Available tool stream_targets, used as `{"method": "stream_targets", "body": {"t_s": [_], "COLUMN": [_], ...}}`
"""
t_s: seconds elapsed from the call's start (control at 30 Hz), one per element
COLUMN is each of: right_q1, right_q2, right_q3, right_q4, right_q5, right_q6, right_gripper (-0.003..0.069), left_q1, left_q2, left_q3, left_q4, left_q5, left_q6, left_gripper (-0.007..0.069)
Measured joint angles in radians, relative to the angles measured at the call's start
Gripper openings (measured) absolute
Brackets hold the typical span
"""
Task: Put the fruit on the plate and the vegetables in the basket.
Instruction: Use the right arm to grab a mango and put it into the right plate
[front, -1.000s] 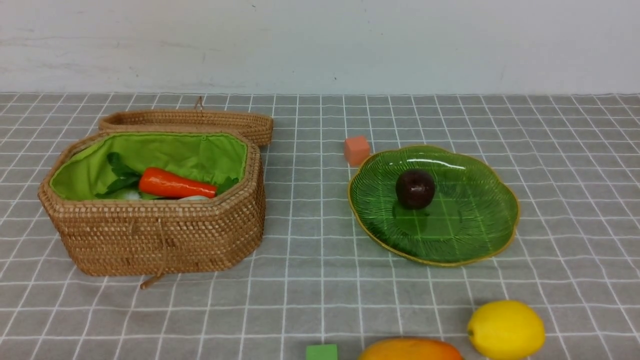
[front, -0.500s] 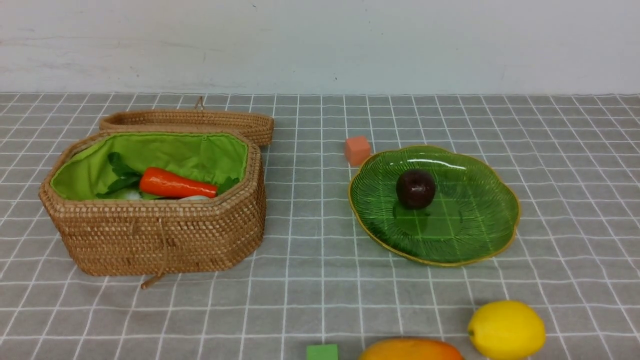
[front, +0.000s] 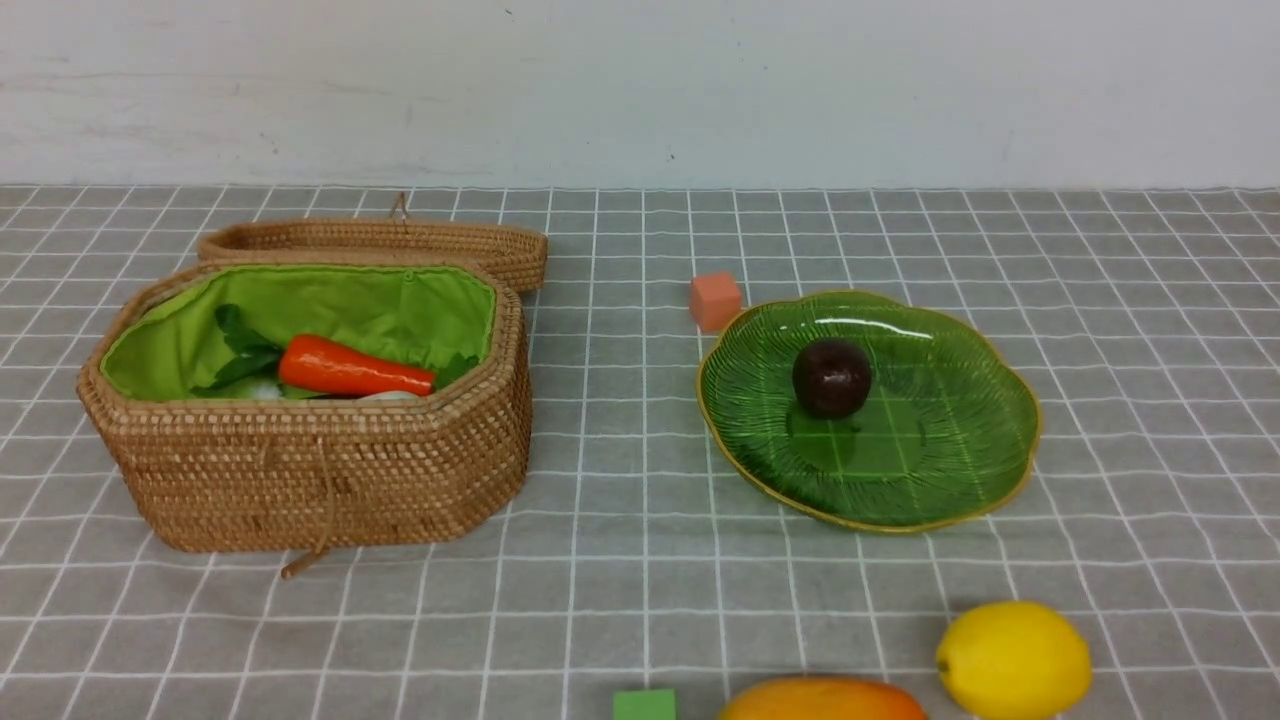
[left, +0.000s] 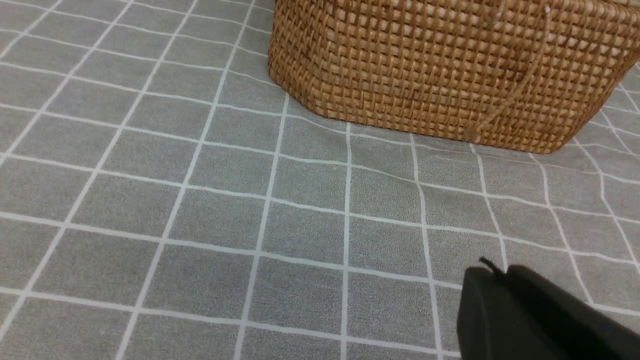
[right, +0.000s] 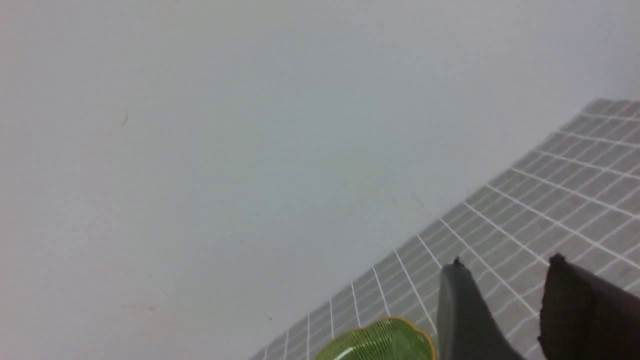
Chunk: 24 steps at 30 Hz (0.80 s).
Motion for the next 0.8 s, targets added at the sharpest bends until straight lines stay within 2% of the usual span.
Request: {"method": "stream_targets", "body": {"t_s": [0.2, 0.4, 0.43, 0.53, 0.6, 0.8], "right_q1": [0.000, 0.002, 0.004, 0.047, 0.083, 0.239], "right_q2": [0.006, 0.242, 0.252, 0.387, 0.419, 0.485], "right_q3": [-0.221, -0.548, -0.553, -0.560, -0.544, -0.510], "right_q4": [-0.020, -0.114, -0.122, -0.159, -0.156, -0.135], "right_q5": [0.117, 0.408, 0.424, 0.494, 0.504, 0.580], "right_q6": [0.004, -0.103, -0.110, -0.247, -0.293, -0.346], "right_gripper": [0.0241, 0.0241, 0.0241, 0.0241, 0.0241, 0.0241], "left_q1": [0.000, 0.000, 0.000, 0.000, 0.000, 0.000], "left_q2": [0.000, 0.000, 0.000, 0.000, 0.000, 0.000], "left_q3": [0.000, 0.000, 0.000, 0.000, 0.000, 0.000], "left_q4": [0.000, 0.000, 0.000, 0.000, 0.000, 0.000], "left_q5": [0.000, 0.000, 0.000, 0.000, 0.000, 0.000], "left_q6": [0.000, 0.000, 0.000, 0.000, 0.000, 0.000], "left_gripper": [0.0036, 0.0043, 0.0043, 0.0050, 0.0051, 0.0058]}}
